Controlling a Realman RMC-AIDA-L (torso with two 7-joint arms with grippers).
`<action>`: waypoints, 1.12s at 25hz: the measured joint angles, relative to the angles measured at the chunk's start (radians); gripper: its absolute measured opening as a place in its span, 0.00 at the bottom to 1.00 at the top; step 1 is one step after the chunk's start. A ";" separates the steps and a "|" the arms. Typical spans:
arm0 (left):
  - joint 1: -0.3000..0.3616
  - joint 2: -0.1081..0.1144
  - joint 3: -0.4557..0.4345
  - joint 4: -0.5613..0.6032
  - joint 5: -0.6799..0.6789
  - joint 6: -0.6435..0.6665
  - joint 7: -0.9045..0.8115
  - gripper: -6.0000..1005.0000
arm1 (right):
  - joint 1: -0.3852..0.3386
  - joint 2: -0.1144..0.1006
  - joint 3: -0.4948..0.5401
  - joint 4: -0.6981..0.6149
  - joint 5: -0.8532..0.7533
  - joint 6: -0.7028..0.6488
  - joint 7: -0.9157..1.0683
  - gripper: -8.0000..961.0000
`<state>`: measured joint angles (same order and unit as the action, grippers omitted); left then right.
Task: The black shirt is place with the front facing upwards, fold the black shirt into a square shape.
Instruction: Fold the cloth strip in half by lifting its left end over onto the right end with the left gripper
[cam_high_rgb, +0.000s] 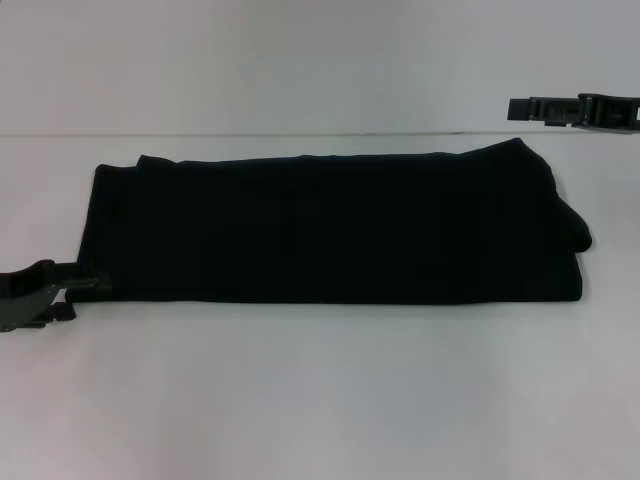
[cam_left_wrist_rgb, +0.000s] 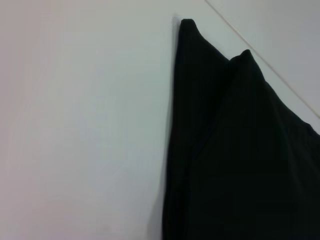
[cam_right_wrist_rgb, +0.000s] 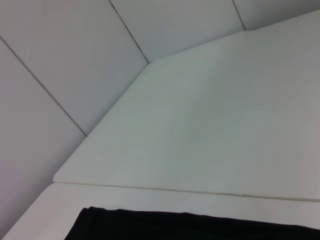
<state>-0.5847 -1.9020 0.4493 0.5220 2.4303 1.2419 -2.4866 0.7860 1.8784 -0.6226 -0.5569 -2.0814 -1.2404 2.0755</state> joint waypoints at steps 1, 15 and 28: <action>-0.002 0.000 0.000 -0.001 0.002 -0.003 0.000 0.79 | 0.000 0.001 0.000 0.000 0.000 0.001 0.000 0.95; -0.021 0.000 0.022 -0.007 0.006 -0.040 0.000 0.79 | 0.001 0.004 0.010 0.000 0.001 0.003 0.003 0.95; -0.020 0.011 0.009 0.068 -0.005 0.060 -0.008 0.79 | 0.003 0.007 0.010 0.000 0.005 0.003 0.003 0.95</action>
<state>-0.6052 -1.8911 0.4583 0.5900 2.4250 1.3022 -2.4944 0.7890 1.8852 -0.6129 -0.5568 -2.0761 -1.2377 2.0784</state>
